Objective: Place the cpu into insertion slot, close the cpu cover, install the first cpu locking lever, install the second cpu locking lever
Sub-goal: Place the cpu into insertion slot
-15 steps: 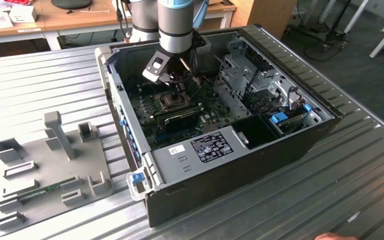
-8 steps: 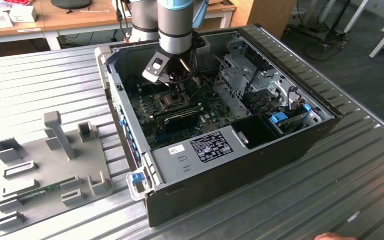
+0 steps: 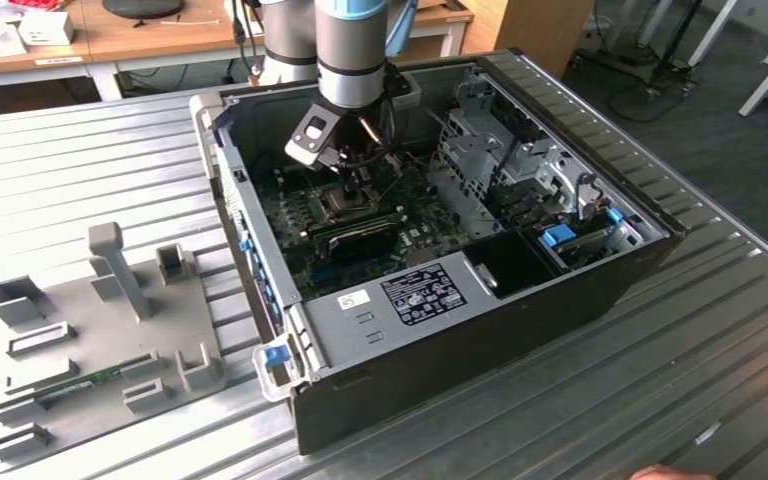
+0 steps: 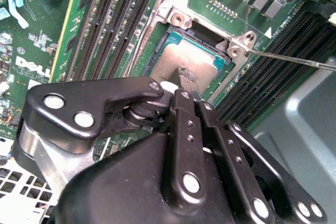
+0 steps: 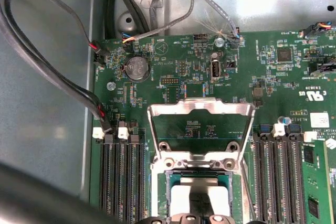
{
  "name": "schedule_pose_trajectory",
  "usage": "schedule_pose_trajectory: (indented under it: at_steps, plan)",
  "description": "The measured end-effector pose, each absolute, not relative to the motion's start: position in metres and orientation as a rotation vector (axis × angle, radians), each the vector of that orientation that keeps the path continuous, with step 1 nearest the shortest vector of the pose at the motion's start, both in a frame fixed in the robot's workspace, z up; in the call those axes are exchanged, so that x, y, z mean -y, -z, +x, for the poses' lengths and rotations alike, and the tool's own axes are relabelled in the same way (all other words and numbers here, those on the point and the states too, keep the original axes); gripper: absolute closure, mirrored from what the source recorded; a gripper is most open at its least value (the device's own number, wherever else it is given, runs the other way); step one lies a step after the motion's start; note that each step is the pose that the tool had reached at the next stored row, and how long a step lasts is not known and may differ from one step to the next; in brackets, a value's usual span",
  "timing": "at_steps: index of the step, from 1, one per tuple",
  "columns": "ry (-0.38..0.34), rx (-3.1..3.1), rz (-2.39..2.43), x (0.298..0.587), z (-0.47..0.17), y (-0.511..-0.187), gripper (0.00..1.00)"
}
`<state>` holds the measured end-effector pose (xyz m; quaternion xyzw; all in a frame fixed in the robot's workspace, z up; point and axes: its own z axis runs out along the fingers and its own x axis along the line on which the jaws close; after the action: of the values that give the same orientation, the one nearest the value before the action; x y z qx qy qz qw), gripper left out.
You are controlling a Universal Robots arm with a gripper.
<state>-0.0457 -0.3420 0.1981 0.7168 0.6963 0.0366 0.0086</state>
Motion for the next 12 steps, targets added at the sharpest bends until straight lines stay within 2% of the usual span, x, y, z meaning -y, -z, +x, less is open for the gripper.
schedule_pose_trajectory:
  at_steps: [12]
  plan:
    - [-0.114, -2.176, 2.239, 0.3420, -0.0458, -0.1978, 0.89]
